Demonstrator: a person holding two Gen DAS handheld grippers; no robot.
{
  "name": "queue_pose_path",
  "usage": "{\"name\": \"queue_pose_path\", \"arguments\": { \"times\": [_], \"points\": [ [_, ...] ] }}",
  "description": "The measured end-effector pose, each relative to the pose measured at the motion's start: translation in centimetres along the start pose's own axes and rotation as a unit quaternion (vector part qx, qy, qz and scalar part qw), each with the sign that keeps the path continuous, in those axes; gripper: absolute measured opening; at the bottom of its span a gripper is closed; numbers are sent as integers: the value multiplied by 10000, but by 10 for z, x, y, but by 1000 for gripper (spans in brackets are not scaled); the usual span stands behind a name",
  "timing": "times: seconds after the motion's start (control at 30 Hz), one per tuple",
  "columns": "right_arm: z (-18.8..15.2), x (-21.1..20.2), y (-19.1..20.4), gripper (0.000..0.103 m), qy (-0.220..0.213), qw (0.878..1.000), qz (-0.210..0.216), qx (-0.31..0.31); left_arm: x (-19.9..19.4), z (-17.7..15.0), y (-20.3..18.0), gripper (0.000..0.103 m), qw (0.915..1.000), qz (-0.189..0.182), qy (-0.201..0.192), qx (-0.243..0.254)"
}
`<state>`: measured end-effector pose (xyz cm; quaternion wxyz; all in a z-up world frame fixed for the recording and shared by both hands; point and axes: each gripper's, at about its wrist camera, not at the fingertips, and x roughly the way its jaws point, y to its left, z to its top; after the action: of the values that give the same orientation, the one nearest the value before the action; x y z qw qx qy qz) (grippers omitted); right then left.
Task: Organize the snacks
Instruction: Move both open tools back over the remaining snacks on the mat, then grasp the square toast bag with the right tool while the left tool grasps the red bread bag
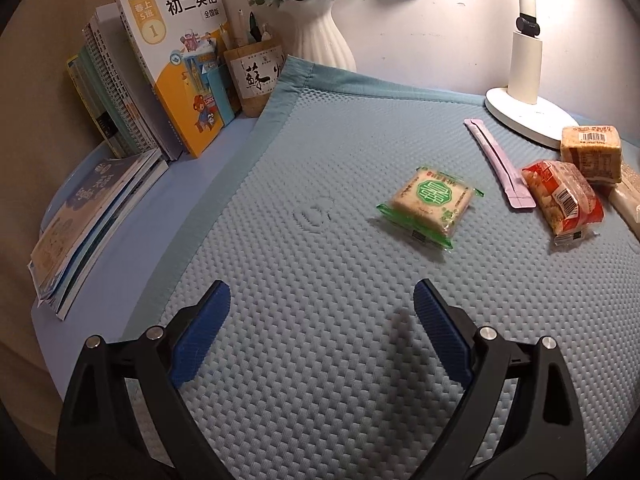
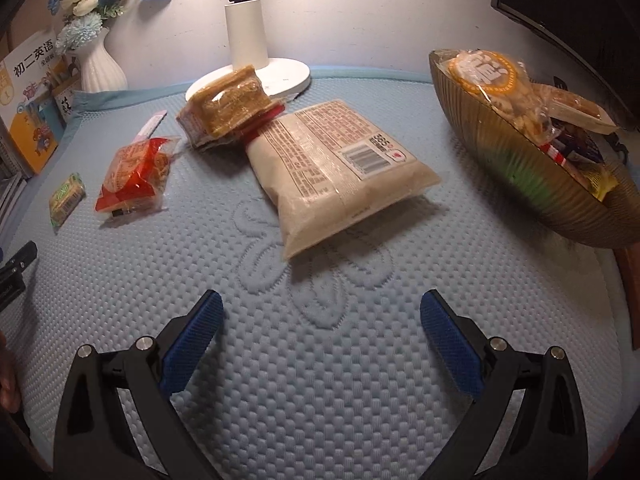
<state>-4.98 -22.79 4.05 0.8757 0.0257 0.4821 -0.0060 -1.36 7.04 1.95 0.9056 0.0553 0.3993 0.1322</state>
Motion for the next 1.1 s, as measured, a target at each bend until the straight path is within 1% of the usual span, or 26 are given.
{"name": "queue_pose_path", "arguments": {
  "times": [0.07, 0.23, 0.3, 0.37, 0.4, 0.47, 0.5, 0.53, 0.6, 0.67, 0.7, 0.77, 0.83, 0.9, 0.97, 1.03, 1.1],
  "points": [
    [-4, 1, -2, 98, 104, 9999, 112, -32, 0, 1, 4, 92, 9999, 13, -23, -105],
    [-5, -3, -9, 98, -14, 9994, 316, 130, -6, 1, 9, 93, 9996, -138, -142, -210],
    [-7, -9, -13, 98, -148, 9985, 495, 203, -11, 1, 12, 97, 9988, -284, -284, -263],
    [-9, -17, -17, 98, -336, 9964, 729, 269, -12, 1, 13, 98, 9979, -479, -339, -273],
    [-9, -19, -19, 98, -408, 9958, 764, 301, -12, 2, 14, 98, 9973, -587, -346, -279],
    [-11, -25, -21, 98, -514, 9952, 742, 390, -14, 1, 15, 98, 9968, -626, -373, -321],
    [-11, -25, -20, 98, -497, 9950, 772, 395, -17, 0, 16, 98, 9960, -689, -449, -343],
    [-10, -23, -20, 98, -436, 9952, 793, 383, -20, -1, 17, 98, 9953, -733, -522, -360],
    [-5, -25, -16, 98, -298, 9956, 876, 141, -23, -2, 19, 98, 9951, -737, -544, -384],
    [7, -34, -11, 98, -313, 9958, 829, -211, -27, -1, 15, 97, 9947, -911, -420, -238],
    [18, -41, -10, 98, -401, 9955, 779, -368, -32, 1, 9, 96, 9936, -1052, -391, -121],
    [40, -50, -11, 96, -543, 9934, 915, -418, -52, 8, -8, 96, 9888, -1379, -572, 55],
    [65, -52, -9, 94, -600, 9912, 1086, -459, -71, 23, -39, 96, 9813, -1738, -739, 360],
    [86, -48, -3, 93, -670, 9898, 1058, -680, -76, 35, -72, 96, 9717, -2132, -687, 749],
    [103, -37, 7, 93, -688, 9877, 1086, -893, -67, 45, -100, 96, 9652, -2380, -593, 907],
    [113, -24, 12, 93, -594, 9858, 1223, -987, -51, 52, -118, 96, 9634, -2493, -422, 893],
    [120, -8, 21, 93, -500, 9840, 1299, -1112, -30, 58, -125, 95, 9626, -2606, -126, 727]
  ]
}}
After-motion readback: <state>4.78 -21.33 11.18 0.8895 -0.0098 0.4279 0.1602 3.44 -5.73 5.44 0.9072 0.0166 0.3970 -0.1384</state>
